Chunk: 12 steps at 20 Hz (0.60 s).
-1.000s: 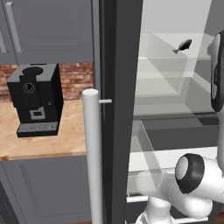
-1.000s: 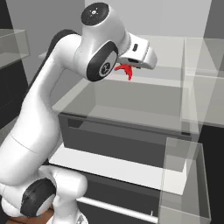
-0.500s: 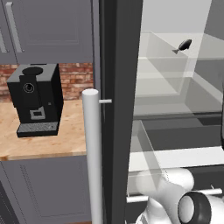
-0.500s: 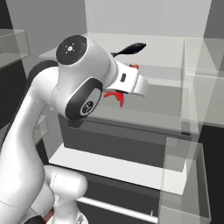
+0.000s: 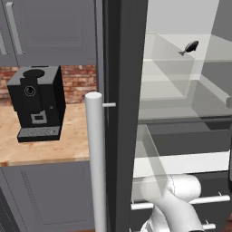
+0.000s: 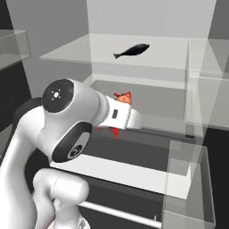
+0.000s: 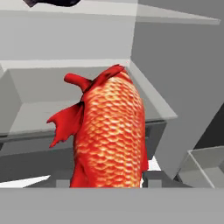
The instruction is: Gather the carrot and eggplant from the fridge and place them on a tray on the dining counter. Then gather the fishs from the fridge and place them on the other tray.
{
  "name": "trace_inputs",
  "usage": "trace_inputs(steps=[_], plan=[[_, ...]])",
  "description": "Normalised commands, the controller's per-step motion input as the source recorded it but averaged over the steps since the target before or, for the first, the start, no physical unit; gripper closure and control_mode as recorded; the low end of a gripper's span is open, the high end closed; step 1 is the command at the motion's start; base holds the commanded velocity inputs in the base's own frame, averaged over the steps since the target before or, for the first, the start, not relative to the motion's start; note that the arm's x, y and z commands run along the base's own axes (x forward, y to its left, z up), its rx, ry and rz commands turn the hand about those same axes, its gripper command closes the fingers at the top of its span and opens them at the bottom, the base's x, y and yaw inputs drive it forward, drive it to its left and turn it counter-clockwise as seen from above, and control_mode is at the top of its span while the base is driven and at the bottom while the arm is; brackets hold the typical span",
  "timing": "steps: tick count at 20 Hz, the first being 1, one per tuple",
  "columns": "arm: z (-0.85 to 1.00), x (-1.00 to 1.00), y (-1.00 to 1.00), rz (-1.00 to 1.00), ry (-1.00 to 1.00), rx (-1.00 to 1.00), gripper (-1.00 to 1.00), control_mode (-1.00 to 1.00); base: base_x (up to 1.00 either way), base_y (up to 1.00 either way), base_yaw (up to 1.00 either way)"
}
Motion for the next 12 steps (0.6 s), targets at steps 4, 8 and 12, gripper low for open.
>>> trace_inputs(steps=[4, 8, 12], plan=[[-0.45, -0.03, 0.34, 0.11, 0.07, -0.03, 1.0, -1.0, 0.0, 0.0, 0.0], [-0.11, 0.0, 0.11, 0.05, 0.0, -0.02, 1.0, -1.0, 0.0, 0.0, 0.0], [0.0, -0.02, 0.0, 0.0, -0.01, 0.0, 1.0, -1.0, 0.0, 0.0, 0.0]])
